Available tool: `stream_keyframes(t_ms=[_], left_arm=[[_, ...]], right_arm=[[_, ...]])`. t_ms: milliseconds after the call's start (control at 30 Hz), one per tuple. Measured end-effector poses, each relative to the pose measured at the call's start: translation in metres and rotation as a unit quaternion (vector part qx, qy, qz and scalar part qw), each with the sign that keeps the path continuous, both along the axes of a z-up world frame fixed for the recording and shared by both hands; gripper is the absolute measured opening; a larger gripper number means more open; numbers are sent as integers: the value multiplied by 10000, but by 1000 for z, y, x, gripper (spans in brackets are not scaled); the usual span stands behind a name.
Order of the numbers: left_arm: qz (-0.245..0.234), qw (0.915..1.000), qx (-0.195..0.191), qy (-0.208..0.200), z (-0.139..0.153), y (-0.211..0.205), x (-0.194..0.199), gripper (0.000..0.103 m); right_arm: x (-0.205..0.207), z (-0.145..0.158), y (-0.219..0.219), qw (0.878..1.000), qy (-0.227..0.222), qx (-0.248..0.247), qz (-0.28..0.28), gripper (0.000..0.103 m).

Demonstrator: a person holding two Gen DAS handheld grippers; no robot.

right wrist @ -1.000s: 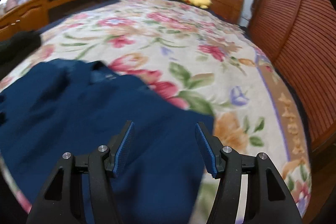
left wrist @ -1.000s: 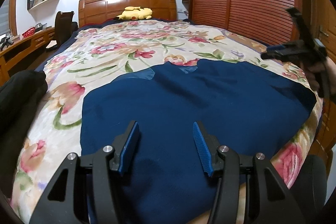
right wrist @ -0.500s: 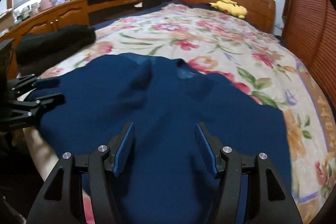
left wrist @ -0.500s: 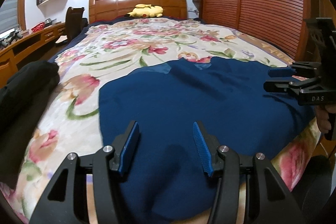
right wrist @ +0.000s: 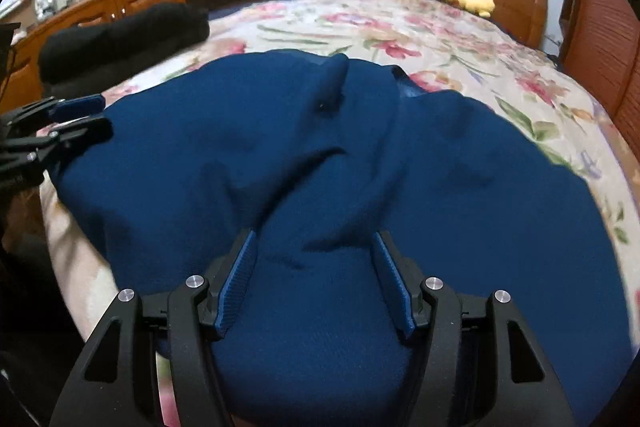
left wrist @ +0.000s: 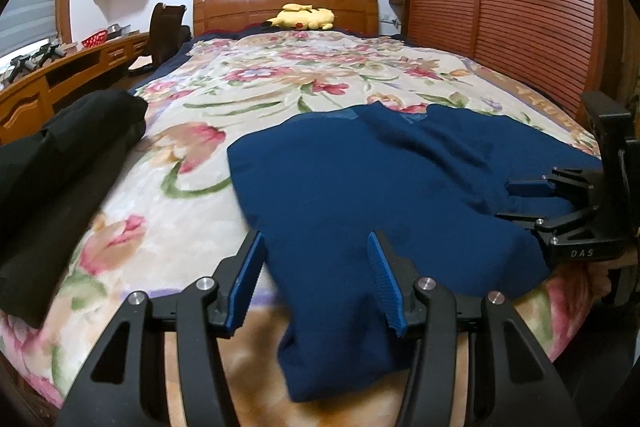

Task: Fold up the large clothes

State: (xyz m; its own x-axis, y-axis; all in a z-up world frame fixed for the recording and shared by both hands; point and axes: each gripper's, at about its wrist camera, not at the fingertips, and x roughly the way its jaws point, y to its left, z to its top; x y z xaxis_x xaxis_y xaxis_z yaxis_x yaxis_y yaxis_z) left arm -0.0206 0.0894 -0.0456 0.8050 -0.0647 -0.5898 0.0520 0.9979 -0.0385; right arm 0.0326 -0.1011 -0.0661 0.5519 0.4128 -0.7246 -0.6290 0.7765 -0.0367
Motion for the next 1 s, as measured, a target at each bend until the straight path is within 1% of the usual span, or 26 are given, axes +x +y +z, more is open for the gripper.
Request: stream_keyframes(t_ms=[100, 233, 367, 533, 633, 800, 933, 1000], left_arm=[[37, 9999, -20, 129, -7, 5, -2, 53], [110, 9997, 63, 214, -11, 8, -7, 54], [173, 9991, -61, 372, -15, 14, -13, 55], [216, 9978, -140, 608, -19, 12, -15, 55], [268, 9969, -280, 690, -20, 11, -16, 55], [271, 9947, -615, 776, -17, 8, -20, 55], [298, 9946, -500, 856, -15, -2, -18, 55], [310, 9937, -515, 944, -17, -4, -13, 55]], right_arm=[[-2, -2, -3, 9999, -1, 140, -91, 62], [-7, -3, 2, 9997, -203, 30, -142, 62], [-3, -1, 2, 9999, -67, 31, -129, 62], [-4, 0, 0, 9999, -71, 54, -104, 62], [-15, 5, -11, 9995, -208, 212, -118, 62], [-30, 22, -38, 9985, -260, 478, -113, 62], [-39, 31, -58, 9978, -479, 415, -209, 62], [-40, 34, -69, 9972, -555, 361, -333, 62]])
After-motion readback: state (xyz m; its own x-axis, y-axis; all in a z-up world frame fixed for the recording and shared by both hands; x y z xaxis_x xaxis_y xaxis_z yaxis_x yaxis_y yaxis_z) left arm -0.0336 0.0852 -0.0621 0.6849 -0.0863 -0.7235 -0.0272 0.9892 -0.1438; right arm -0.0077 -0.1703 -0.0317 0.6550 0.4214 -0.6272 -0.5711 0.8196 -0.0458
